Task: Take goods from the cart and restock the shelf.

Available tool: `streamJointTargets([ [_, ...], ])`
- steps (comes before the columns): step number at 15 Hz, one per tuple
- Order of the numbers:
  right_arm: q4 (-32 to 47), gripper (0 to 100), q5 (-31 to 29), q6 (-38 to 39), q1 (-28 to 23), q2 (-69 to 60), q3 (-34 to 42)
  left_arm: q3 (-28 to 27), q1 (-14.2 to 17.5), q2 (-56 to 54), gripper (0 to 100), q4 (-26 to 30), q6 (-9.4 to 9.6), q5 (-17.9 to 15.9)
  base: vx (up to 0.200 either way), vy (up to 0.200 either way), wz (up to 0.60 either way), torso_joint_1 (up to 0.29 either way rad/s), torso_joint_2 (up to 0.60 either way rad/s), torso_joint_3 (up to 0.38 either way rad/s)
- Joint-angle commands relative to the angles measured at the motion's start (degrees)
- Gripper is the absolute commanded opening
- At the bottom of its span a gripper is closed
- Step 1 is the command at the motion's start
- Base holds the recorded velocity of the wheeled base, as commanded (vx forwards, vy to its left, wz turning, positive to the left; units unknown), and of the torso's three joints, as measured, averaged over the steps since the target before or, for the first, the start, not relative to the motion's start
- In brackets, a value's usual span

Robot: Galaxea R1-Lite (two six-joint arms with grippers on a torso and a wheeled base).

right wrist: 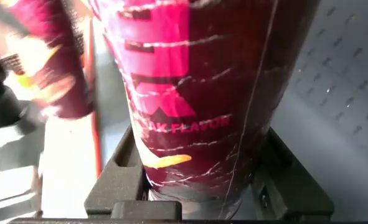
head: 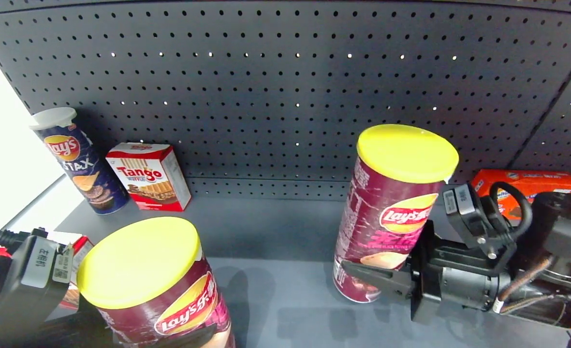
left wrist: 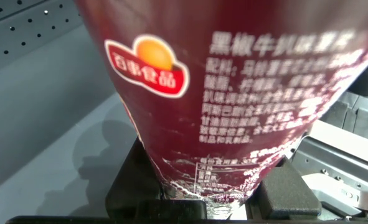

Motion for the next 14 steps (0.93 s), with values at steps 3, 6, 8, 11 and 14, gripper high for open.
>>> streamJointTargets([
  [3, -4.8, 0, -0.4, 0.1, 1.0, -1.0, 7.4, -0.2, 0.0, 0.1, 0, 0.0, -0.01, 0.0, 0.0, 0.0, 0.0, 0.0, 0.0, 0.0],
  [6, -7.0, 0, -0.5, 0.0, 1.1, 2.4, 7.8, -0.5, 0.1, 0.1, 0, 0.0, -0.01, 0.0, 0.0, 0.0, 0.0, 0.0, 0.0, 0.0],
  [8, -7.5, 0, -0.5, 0.0, 2.1, 4.4, 7.4, -0.4, 0.0, 0.0, 0, 0.0, -0.01, 0.0, 0.0, 0.0, 0.0, 0.0, 0.0, 0.0],
  [11, -8.9, 0, -0.5, 0.0, 2.3, 6.8, 6.8, -0.2, 0.1, 0.0, 0, 0.0, -0.09, 0.1, 0.0, 0.0, 0.0, 0.0, 0.0, 0.0],
  [14, -9.4, 0, -0.5, 0.0, 2.4, 9.2, 6.5, 0.0, 0.1, 0.0, 0, 0.0, -0.01, 0.0, 0.0, 0.0, 0.0, 0.0, 0.0, 0.0],
])
